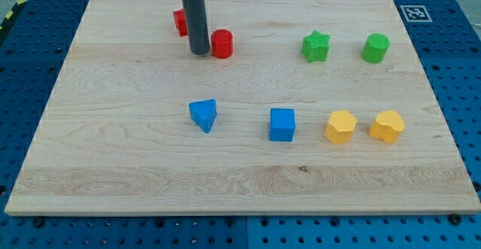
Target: Point your arm at the red star
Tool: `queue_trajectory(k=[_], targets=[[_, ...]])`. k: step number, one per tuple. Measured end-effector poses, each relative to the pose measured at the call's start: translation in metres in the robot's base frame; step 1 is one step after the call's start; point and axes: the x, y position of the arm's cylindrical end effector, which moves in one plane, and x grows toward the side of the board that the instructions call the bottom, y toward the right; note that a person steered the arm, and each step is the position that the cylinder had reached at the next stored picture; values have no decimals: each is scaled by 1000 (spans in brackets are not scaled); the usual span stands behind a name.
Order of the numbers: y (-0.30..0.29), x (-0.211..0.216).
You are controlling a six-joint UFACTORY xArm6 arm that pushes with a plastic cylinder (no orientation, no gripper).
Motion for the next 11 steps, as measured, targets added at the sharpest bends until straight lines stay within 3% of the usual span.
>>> queue_trajectory(k=[4, 6, 7, 8, 9, 11], targets=[[37, 1], [-94, -1], [-160, -54], [-165, -123], [-135, -132], [-87, -94]])
